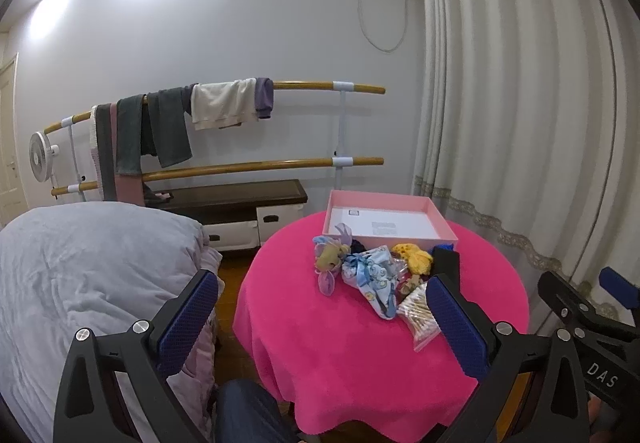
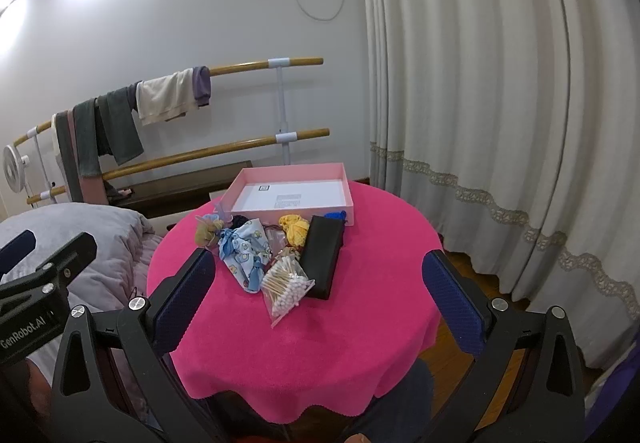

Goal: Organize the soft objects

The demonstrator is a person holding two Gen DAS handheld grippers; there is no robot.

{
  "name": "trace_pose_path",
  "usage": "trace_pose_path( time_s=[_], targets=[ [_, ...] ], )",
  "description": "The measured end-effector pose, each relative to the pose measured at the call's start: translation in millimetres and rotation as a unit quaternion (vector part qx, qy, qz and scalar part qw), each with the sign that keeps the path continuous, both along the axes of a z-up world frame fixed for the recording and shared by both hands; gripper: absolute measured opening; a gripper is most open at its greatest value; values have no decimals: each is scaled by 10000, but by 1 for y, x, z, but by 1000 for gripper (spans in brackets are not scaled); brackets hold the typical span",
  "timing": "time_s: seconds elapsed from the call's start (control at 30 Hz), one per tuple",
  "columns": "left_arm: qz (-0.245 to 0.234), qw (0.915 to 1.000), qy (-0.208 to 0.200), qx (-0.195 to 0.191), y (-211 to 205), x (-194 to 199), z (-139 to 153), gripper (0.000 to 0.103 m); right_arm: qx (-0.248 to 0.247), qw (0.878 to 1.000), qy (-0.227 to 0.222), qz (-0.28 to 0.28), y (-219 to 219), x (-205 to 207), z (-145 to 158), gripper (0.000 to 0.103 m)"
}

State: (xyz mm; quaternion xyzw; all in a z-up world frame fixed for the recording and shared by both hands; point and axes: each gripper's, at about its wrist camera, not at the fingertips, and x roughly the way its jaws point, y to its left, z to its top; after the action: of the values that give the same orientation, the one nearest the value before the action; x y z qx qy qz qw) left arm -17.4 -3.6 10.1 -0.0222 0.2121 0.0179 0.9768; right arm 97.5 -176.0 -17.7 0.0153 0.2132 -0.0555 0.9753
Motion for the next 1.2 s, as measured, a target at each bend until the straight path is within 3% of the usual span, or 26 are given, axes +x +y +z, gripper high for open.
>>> trace_pose_path(
  time_s=[1.2],
  targets=[
    [20,10000,-66,-13,1,12,-10,103,-146,9999,-9,4,-2,14,3,103]
  ],
)
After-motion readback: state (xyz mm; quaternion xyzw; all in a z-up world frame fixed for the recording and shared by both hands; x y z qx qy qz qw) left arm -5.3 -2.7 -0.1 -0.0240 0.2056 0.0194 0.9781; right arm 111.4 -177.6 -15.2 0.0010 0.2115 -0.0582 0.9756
